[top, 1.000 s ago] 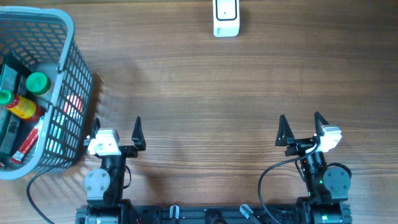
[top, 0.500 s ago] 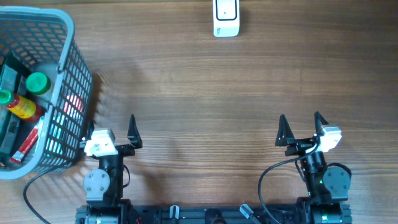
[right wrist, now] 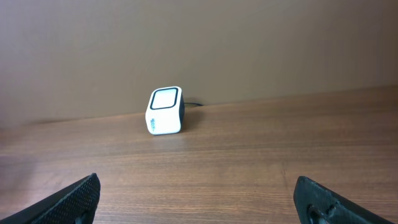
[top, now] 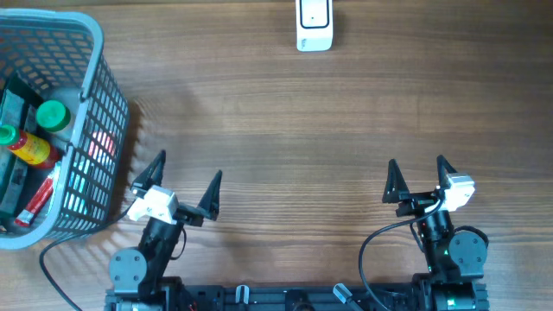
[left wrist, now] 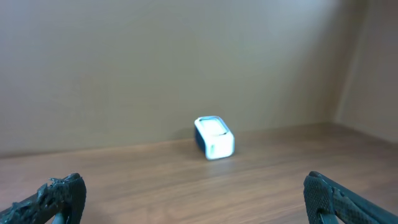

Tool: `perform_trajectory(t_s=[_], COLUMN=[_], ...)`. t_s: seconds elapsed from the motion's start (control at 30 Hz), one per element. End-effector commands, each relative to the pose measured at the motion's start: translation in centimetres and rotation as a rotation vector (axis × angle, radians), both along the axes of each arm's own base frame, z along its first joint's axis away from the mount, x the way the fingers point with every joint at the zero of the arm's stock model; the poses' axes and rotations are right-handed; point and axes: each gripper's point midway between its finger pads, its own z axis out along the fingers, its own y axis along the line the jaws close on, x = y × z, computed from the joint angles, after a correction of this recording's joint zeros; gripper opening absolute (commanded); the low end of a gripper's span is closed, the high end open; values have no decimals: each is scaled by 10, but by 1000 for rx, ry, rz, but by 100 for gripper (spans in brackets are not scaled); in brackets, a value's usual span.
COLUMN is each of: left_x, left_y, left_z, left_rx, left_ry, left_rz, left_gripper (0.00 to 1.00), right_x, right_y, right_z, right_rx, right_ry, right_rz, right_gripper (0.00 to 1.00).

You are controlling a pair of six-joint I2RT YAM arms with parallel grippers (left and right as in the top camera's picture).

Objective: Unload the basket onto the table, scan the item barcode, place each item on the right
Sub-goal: 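Reach the left gripper into the basket and grasp the red sauce bottle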

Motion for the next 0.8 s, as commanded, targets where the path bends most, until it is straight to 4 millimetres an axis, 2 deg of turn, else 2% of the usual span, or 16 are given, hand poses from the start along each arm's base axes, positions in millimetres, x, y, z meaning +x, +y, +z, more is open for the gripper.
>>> perform_trajectory(t_s=[0.0, 0.1, 0.23, 0.33, 0.37, 0.47, 0.53, 0.63, 0.77], left_x=[-18, -22, -17, -5, 6, 25, 34, 46, 64], left_y=[-8, -7, -5, 0, 9, 29, 30, 30, 30], left_z=[52, 82, 115, 142, 155, 173, 185, 193, 176], left_rx=[-39, -39, -43, -50, -69, -128, -117, -104, -92], left_ry=[-82, -97, -82, -25, 34, 179, 266, 393, 515], left_rz=[-59, -56, -43, -11, 43, 166, 180, 188, 196], left_gripper=[100, 100, 100, 100, 100, 100, 100, 100, 100], right_x=[0, 0, 0, 0, 0, 0, 0, 0, 0], right_y=[-1, -1, -1, -1, -1, -1, -1, -1, -1], right_z=[1, 1, 1, 1, 1, 1, 1, 1, 1], right_rx=[-12, -12, -12, -12, -12, -12, -12, -12, -12], right_ry=[-8, -8, -8, -8, -7, -7, -7, -7, -8], right_rz=[-9, -9, -9, -9, -9, -9, -9, -9, -9], right_gripper=[100, 100, 100, 100, 100, 100, 100, 100, 100])
